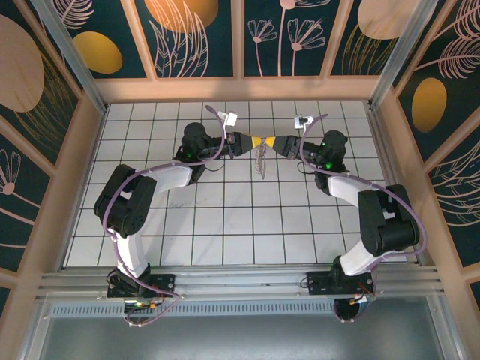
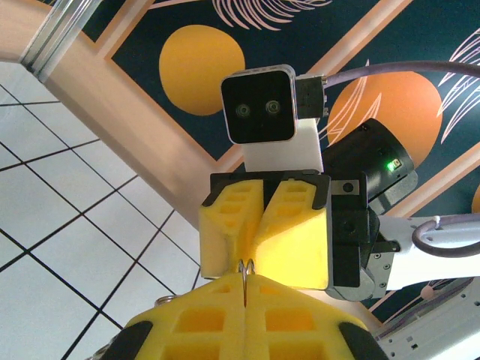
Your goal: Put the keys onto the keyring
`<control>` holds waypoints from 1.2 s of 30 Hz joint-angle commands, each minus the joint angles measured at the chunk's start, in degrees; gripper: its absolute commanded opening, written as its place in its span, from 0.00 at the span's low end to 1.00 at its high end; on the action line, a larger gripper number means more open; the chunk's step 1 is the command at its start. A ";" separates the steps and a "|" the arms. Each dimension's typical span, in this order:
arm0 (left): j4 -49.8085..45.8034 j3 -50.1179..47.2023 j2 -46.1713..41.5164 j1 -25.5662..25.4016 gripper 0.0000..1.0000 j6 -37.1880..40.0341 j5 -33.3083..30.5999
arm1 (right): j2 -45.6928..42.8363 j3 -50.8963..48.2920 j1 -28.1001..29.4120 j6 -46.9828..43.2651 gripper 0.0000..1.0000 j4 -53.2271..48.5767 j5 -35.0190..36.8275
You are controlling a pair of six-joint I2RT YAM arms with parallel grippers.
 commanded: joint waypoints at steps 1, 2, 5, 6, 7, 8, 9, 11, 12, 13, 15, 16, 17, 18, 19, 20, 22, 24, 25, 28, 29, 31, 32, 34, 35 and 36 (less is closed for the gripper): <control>2.89 0.39 -2.04 -0.32 0.00 -0.14 0.35 | -1.36 -0.98 -0.19 -0.32 0.14 3.54 -1.19; 2.95 0.43 -2.03 -0.32 0.00 -0.18 0.33 | -1.40 -1.12 -0.20 -0.30 0.14 3.56 -1.20; 2.91 0.56 -2.05 -0.32 0.00 -0.18 0.29 | -1.37 -1.46 -0.18 -0.32 0.11 3.72 -1.29; 2.84 0.56 -2.04 -0.32 0.00 -0.16 0.22 | -1.44 -1.50 -0.23 -0.25 0.10 3.75 -1.42; 2.82 0.56 -2.04 -0.32 0.00 -0.21 0.18 | -1.37 -1.64 -0.32 -0.26 0.08 3.77 -1.37; 2.85 0.67 -2.04 -0.32 0.00 -0.15 0.08 | -1.39 -1.74 -0.31 -0.23 0.06 3.82 -1.37; 2.84 0.66 -2.04 -0.30 0.00 -0.13 -0.01 | -1.47 -1.91 -0.31 -0.15 0.04 4.15 -1.40; 2.90 0.65 -2.02 -0.30 0.00 -0.09 -0.03 | -1.55 -2.31 -0.39 0.01 0.00 4.38 -1.54; 2.94 0.65 -1.96 -0.32 0.00 -0.07 -0.17 | -1.62 -2.40 -0.39 0.02 0.00 4.49 -1.63; 2.94 0.77 -1.99 -0.32 0.00 -0.05 -0.19 | -1.69 -2.49 -0.37 -0.01 0.00 4.52 -1.77; 2.90 0.74 -2.06 -0.32 0.00 -0.04 -0.20 | -1.87 -2.57 -0.34 -0.01 0.00 4.56 -1.90; 3.03 0.66 -2.15 -0.30 0.00 0.01 -0.40 | -1.87 -2.68 -0.39 -0.04 0.00 4.52 -2.03; 3.06 0.65 -2.29 -0.32 0.00 0.03 -0.64 | -1.92 -2.74 -0.35 -0.15 0.00 4.47 -2.08; 3.11 0.57 -2.32 -0.32 0.00 0.01 -0.85 | -1.90 -2.75 -0.42 -0.22 0.00 4.37 -2.08; 3.28 0.56 -2.33 -0.32 0.00 -0.08 -1.03 | -1.84 -2.91 -0.34 -0.19 0.00 4.47 -2.08; 3.39 0.56 -2.40 -0.32 0.00 -0.09 -1.08 | -1.83 -3.00 -0.36 -0.15 0.00 4.52 -2.08; 3.46 0.56 -2.64 -0.30 0.00 -0.07 -1.25 | -1.75 -3.38 -0.34 -0.14 0.00 4.81 -2.08; 3.54 0.65 -2.62 -0.32 0.00 -0.14 -1.33 | -1.48 -3.54 -0.21 0.07 0.00 5.22 -2.08; 3.63 0.65 -2.57 -0.32 0.00 -0.16 -1.41 | -1.28 -3.54 -0.06 0.18 0.00 5.50 -2.08; 3.86 0.83 -2.30 -0.32 0.00 -0.47 -1.47 | -0.52 -3.09 0.71 0.47 0.00 6.00 -2.25; 3.87 0.91 -2.25 -0.32 0.00 -0.49 -1.41 | -0.27 -2.77 1.11 0.51 0.00 5.94 -2.42; 4.00 0.91 -2.19 -0.32 0.00 -0.64 -1.42 | 0.31 -2.17 1.87 0.41 0.00 5.85 -2.68; 4.00 0.91 -2.05 -0.32 0.00 -0.66 -1.50 | 0.47 -1.81 2.22 0.33 0.00 5.66 -2.82; 4.19 0.91 -2.02 -0.32 0.00 -0.76 -1.51 | 0.76 -1.27 2.67 -0.32 0.00 4.79 -3.02; 4.39 0.91 -1.88 -0.32 0.00 -0.98 -1.52 | 0.82 -1.17 2.74 -0.71 0.00 4.14 -3.09; 4.43 0.94 -1.91 -0.32 0.00 -0.99 -1.51 | 0.76 -1.19 2.80 -1.03 0.00 3.77 -3.12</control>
